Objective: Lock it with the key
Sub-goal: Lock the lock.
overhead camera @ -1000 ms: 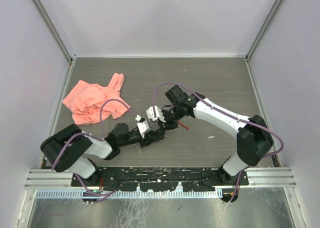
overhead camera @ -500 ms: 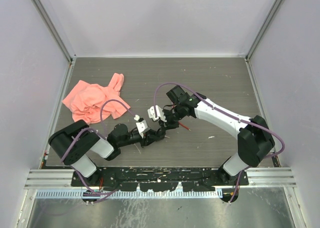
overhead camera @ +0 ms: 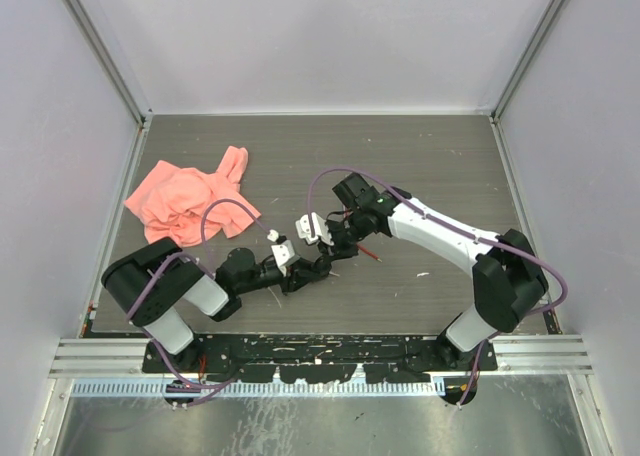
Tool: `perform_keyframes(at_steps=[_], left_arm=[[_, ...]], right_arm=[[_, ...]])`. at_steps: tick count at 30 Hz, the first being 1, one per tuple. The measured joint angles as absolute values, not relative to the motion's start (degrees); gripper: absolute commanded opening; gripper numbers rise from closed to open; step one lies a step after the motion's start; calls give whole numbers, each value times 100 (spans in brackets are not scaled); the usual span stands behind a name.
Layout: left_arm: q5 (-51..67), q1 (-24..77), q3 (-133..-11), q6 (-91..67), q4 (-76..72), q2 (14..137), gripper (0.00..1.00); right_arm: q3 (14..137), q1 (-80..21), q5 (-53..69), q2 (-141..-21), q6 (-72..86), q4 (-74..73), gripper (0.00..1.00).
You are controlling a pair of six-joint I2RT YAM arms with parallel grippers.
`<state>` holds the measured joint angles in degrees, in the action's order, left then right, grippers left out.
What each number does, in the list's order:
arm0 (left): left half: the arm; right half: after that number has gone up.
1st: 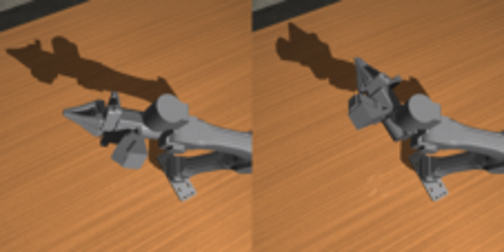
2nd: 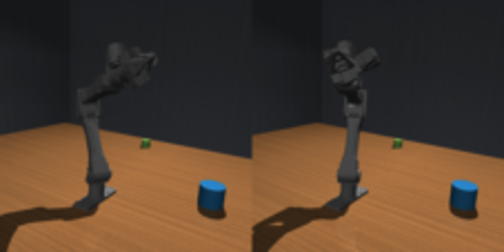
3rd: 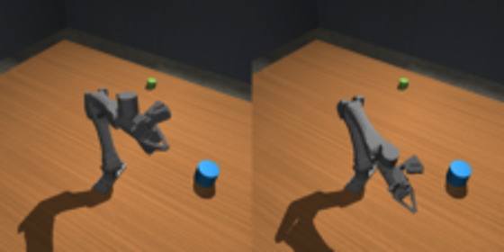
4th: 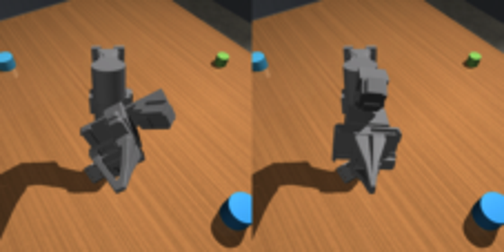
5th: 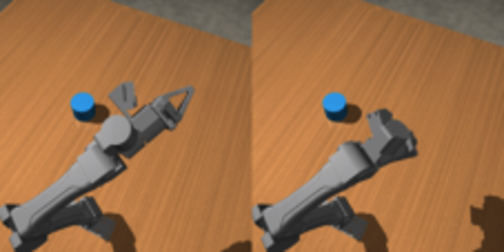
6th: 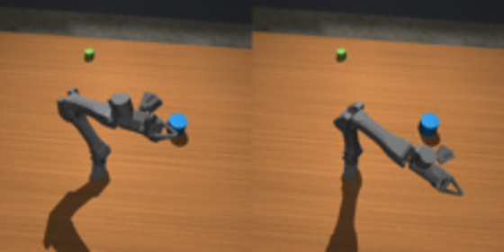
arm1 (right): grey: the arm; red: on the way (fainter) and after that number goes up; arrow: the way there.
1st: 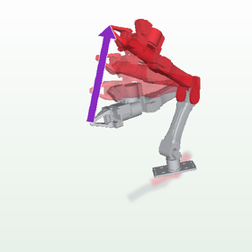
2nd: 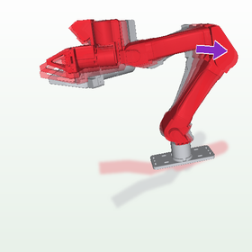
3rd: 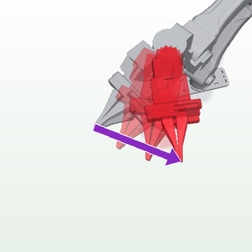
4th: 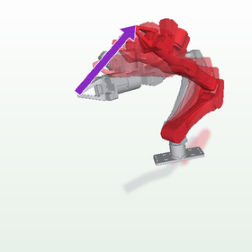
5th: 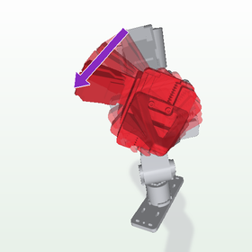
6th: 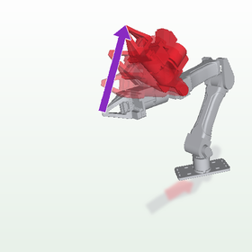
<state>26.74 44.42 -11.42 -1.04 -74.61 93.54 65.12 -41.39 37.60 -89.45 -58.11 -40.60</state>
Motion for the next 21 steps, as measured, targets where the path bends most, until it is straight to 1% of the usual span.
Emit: perform_keyframes(at_steps=[21], left_arm=[[2751, 4342, -1070, -106, -7769, 9513, 0]], right_arm=[[6447, -4270, 3651, -9135, -6117, -3907, 1]])
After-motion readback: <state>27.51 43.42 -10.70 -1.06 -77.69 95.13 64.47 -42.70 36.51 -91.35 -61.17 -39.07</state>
